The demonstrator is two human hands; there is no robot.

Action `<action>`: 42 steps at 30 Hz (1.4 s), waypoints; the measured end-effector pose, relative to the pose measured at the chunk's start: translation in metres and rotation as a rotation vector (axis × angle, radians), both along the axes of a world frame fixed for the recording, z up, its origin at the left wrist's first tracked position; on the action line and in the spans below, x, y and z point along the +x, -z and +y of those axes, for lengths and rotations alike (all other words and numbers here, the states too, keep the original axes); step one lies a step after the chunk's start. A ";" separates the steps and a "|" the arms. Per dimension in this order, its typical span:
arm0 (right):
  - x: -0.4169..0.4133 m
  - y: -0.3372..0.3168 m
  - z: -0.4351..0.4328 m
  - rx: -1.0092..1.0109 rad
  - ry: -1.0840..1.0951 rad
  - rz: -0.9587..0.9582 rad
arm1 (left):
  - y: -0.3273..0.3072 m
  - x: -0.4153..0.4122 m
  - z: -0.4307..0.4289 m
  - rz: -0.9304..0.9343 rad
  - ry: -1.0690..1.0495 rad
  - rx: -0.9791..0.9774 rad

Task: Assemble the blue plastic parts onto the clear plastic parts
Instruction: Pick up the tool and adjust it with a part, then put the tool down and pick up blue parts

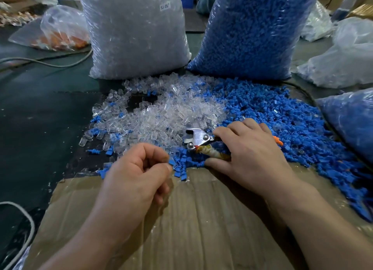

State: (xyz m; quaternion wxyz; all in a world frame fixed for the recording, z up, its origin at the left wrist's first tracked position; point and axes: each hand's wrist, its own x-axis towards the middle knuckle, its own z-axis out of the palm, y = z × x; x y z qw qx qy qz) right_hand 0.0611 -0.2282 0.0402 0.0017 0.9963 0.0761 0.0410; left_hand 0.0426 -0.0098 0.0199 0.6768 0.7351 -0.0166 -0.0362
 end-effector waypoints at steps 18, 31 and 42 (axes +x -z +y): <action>-0.023 0.004 0.039 0.243 -0.429 -0.281 | -0.004 -0.006 -0.002 0.012 0.039 0.004; -0.032 -0.019 0.044 1.444 0.150 0.712 | -0.009 -0.010 0.006 -0.391 0.272 0.221; -0.077 -0.063 -0.040 0.146 0.163 -0.049 | -0.009 -0.001 0.020 -0.422 0.520 0.823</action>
